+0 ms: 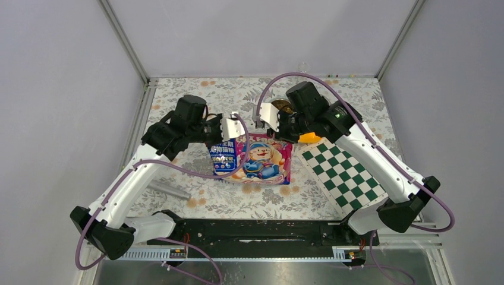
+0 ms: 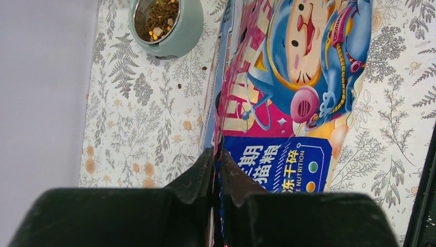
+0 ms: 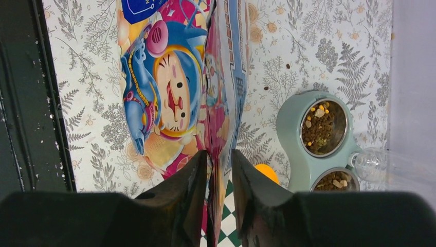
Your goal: Serve the pet food
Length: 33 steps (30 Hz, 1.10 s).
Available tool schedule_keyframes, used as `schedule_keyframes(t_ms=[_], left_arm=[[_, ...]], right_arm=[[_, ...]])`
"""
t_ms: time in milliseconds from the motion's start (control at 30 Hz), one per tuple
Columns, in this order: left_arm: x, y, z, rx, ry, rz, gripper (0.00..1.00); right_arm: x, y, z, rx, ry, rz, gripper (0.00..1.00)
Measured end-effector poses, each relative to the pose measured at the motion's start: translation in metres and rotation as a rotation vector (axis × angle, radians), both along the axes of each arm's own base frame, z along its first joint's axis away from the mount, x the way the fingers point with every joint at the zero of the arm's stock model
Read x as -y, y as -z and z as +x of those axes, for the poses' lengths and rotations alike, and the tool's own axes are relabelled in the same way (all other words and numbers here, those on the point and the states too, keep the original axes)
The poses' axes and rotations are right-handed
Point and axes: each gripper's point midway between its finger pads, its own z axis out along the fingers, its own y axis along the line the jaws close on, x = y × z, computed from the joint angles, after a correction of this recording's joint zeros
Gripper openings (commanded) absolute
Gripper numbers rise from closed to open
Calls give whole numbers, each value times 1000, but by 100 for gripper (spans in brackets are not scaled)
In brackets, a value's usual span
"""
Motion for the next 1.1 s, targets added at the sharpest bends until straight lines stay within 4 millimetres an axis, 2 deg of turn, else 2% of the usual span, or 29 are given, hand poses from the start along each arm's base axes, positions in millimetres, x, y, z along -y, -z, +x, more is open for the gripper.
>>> schedule_keyframes(t_ms=[33,100,133,333,400,467,567,667,833,867,900,933,1000,1067,1100], left_arm=[[0,0,0,0,-1,-1,9],[-1,0,0,1,-2,-1,9],[-1,0,0,2,-3,-2,9],[-3,2,1,3,-10,-4,9],[-4,2,1,1,-14,-4,9],[-5,2,1,0,-17,-3,10],[-5,1,1,0,-19,-8,10],[-5,0,1,2,-22,-11,10],[-6,1,2,-5,-31,-14,11],[-6,1,2,-5,-32,-14,11],[-7,1,2,-8,-34,-16,11],[-7,1,2,-8,-37,-16,11],[-7,1,2,-10,-40,-18,11],[-7,0,2,-12,-43,-22,11],[-8,-1,1,-12,-45,-23,12]], right_arm=[[-1,1,0,-3,-3,1,22],[-5,4,1,-10,-9,4,4],[-6,5,1,-13,-11,7,0],[-8,6,0,-25,-13,16,0],[-10,6,1,-27,-9,24,20],[-12,6,2,-29,1,39,28],[-22,7,4,-30,-4,82,23],[-29,8,5,-30,-7,109,0],[-32,6,4,-40,-5,128,0],[-32,6,4,-41,-4,129,7],[-33,6,5,-43,1,132,21],[-33,7,5,-46,5,135,30],[-37,6,6,-49,10,158,37],[-45,3,8,-42,2,188,32],[-48,3,9,-38,-2,200,23]])
